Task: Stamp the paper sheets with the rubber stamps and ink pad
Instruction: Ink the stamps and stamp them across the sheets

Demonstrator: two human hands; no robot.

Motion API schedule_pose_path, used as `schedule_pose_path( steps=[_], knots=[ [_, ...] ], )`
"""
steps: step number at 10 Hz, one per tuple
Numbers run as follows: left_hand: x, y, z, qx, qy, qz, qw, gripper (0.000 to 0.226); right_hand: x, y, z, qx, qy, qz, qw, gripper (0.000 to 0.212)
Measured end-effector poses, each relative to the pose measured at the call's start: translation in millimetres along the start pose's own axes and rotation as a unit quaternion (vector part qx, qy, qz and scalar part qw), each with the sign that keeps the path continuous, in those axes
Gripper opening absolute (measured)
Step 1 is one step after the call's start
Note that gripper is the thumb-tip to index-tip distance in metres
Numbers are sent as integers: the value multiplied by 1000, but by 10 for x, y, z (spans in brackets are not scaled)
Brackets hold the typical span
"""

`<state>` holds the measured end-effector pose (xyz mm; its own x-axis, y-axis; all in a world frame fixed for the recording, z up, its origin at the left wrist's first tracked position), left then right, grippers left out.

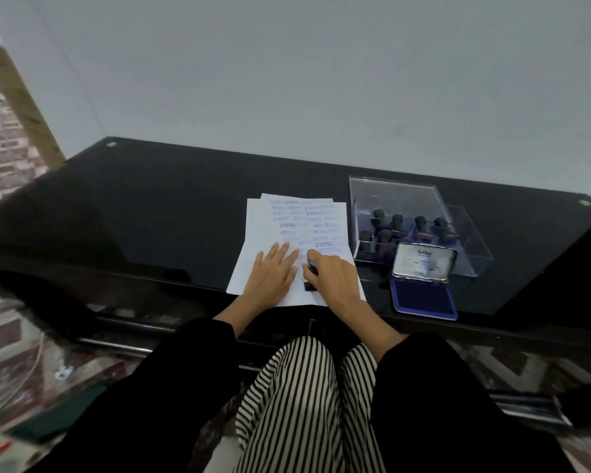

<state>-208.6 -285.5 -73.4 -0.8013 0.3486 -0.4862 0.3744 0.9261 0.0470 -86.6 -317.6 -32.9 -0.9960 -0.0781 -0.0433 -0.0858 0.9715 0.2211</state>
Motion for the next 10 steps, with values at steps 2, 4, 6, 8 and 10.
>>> schedule_pose_path(
  steps=[2, 4, 6, 8, 10],
  knots=[
    [-8, -13, 13, 1, 0, 2, 1000, 48, 16, -109, 84, -70, 30, 38, 996, 22],
    [3, -3, 26, -1, 9, 3, 1000, 48, 50, -111, 107, -120, 28, 31, 992, 55],
    [12, -8, 49, -13, 21, 7, 1000, 48, 57, -100, 112, -140, 25, 20, 990, 58],
    [24, -4, 63, -14, 26, 8, 1000, 48, 61, -115, 93, -149, 29, 9, 988, 58],
    [22, -5, 58, -12, 32, 7, 999, 48, 59, -128, 87, -170, 11, 9, 985, 47]
  ],
)
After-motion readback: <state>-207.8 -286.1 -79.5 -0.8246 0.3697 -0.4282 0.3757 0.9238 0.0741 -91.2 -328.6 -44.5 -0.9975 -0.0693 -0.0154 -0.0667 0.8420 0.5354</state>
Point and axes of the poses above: each hand's wrist, its own y-axis towards the middle knuckle, its own z-axis out of the palm, x = y × z, the point moved 3 cm from there along y, towards the middle knuckle, and after that the axes turned 15 degrees about -y, right-handed, at the moved point
